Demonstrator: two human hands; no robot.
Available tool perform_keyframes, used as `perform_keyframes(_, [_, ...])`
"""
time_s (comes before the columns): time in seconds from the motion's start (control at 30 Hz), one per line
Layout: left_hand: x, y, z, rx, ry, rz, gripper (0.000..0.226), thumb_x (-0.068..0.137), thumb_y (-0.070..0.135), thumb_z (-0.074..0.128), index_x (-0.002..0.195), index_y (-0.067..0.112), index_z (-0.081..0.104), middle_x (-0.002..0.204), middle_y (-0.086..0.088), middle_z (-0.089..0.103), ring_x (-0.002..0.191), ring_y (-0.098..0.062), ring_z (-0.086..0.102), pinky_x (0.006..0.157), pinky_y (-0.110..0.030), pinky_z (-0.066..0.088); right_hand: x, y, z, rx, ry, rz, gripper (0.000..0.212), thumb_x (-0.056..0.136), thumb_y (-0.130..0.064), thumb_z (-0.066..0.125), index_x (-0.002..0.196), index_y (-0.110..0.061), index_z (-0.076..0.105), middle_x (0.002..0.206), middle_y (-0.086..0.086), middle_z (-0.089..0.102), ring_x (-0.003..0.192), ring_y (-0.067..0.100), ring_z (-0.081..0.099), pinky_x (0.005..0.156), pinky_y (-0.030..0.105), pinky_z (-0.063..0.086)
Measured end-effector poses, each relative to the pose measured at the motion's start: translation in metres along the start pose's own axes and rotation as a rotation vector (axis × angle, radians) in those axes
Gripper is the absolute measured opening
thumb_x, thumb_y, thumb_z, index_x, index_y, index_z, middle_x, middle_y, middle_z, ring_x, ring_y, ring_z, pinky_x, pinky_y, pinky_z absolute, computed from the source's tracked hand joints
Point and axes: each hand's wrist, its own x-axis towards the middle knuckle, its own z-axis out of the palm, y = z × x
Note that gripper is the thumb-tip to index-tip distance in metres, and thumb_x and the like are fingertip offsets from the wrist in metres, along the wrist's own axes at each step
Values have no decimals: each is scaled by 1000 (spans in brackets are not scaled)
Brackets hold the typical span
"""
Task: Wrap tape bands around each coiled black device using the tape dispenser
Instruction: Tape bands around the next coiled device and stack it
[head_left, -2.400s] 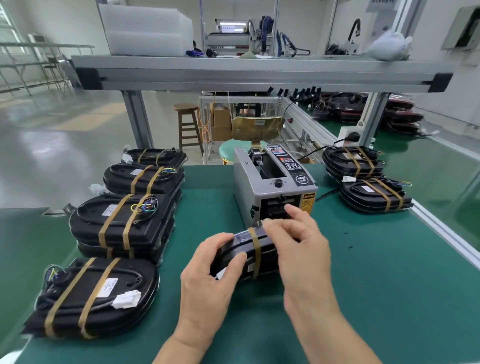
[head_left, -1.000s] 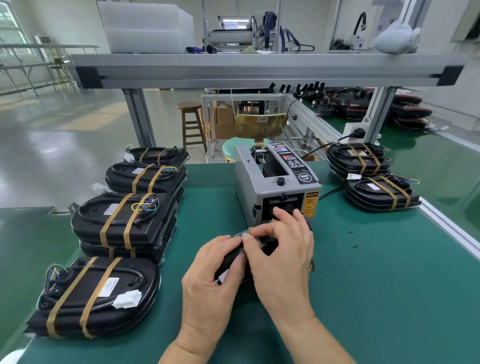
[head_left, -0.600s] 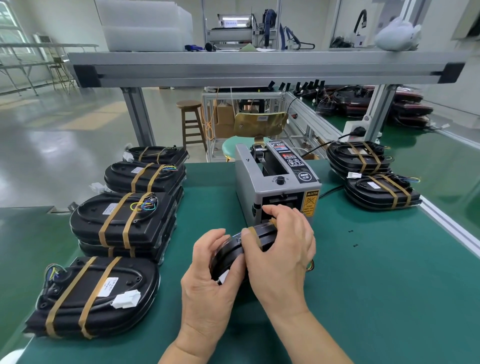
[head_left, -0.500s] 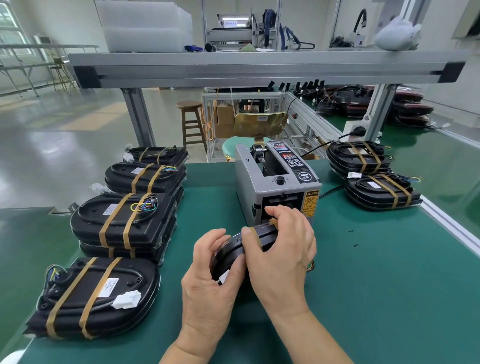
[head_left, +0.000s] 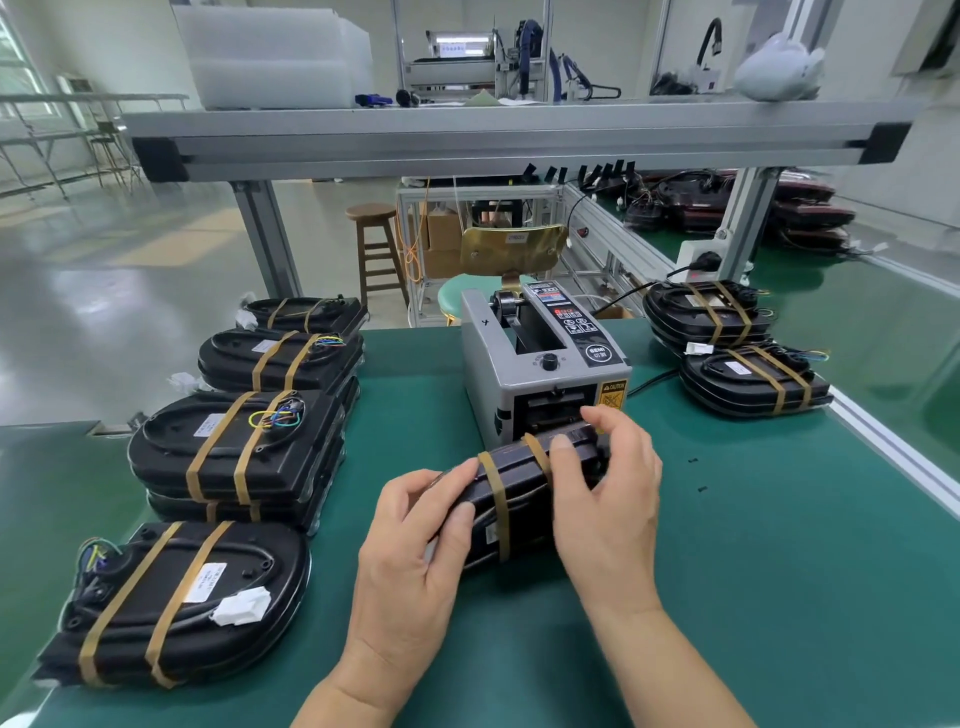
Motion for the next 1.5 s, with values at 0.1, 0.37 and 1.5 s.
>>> perform_keyframes(0.1, [3,-2,-2,10,-48,-11,35,89,15,58,124,19,67,107,-5,59,104,-11,56,89,-8,39,12,10,-10,78,-44,157,23,97,-27,57,118,-35,56,118,-19,57,114,5,51,104,32,40])
perform_keyframes(0.37, [16,-3,-14,132,-135,8,36,88,38,58,122,32,67,125,-1,52,124,-15,48,104,-18,34,16,19,-6,327,-108,416,21,99,-36,55,113,-33,70,102,-25,71,104,-3,63,103,33,49])
perform_keyframes(1.5, [61,9,10,679,-461,79,71,83,75,45,147,47,30,120,17,55,113,-8,53,88,-28,44,68,15,21,417,-47,703,13,82,-9,76,73,-10,67,51,-1,60,42,10,51,45,20,46])
